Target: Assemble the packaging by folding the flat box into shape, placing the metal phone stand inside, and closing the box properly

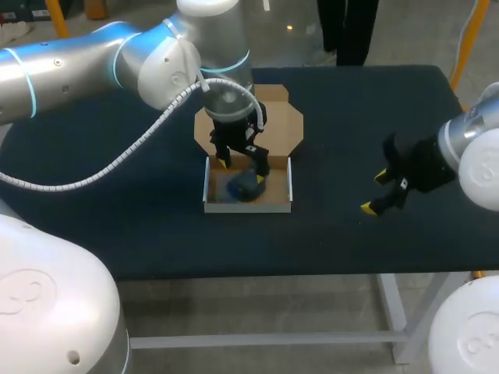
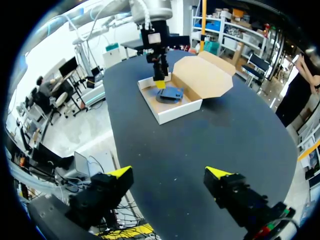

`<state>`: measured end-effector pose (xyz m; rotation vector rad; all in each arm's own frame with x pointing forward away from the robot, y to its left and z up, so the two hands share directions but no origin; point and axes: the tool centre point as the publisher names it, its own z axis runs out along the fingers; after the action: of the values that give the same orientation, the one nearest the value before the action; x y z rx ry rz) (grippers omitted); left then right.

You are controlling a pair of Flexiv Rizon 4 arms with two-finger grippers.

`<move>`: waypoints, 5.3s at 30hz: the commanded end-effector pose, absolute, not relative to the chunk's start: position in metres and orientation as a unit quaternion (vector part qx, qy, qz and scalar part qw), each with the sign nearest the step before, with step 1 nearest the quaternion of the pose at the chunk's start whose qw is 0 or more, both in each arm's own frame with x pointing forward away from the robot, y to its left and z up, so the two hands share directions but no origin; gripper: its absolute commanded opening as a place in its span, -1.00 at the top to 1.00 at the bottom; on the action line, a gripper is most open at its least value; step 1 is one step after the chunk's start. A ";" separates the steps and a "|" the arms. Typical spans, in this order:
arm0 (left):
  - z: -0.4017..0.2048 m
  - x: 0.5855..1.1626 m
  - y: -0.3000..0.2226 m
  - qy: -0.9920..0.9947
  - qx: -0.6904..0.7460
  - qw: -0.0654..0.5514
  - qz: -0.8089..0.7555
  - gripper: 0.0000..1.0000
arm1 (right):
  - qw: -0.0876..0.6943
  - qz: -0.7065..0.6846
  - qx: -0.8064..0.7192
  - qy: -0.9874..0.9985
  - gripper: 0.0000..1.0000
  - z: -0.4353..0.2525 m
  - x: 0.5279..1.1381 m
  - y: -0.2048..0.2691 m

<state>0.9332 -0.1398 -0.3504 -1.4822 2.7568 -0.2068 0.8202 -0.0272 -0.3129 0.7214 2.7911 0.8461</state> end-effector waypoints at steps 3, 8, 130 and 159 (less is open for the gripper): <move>-0.350 0.933 -0.140 0.879 -0.473 0.005 -0.064 -1.00 | 0.069 0.282 0.239 0.927 -1.00 -0.313 0.819 -0.028; -0.349 0.935 -0.140 0.863 -0.501 0.004 -0.065 -1.00 | 0.069 0.282 0.239 0.927 -1.00 -0.313 0.819 -0.028; -0.311 0.817 -0.127 0.779 -0.602 -0.042 -0.169 -1.00 | 0.069 0.282 0.239 0.927 -1.00 -0.313 0.819 -0.028; -0.281 0.877 -0.045 0.823 -0.510 -0.026 -0.249 -1.00 | 0.045 0.280 0.229 0.931 -1.00 -0.305 0.830 -0.024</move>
<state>0.8733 -0.0515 -0.2795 -1.6305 2.6211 -0.7843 0.8207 -0.0234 -0.3119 0.6992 2.8028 0.8411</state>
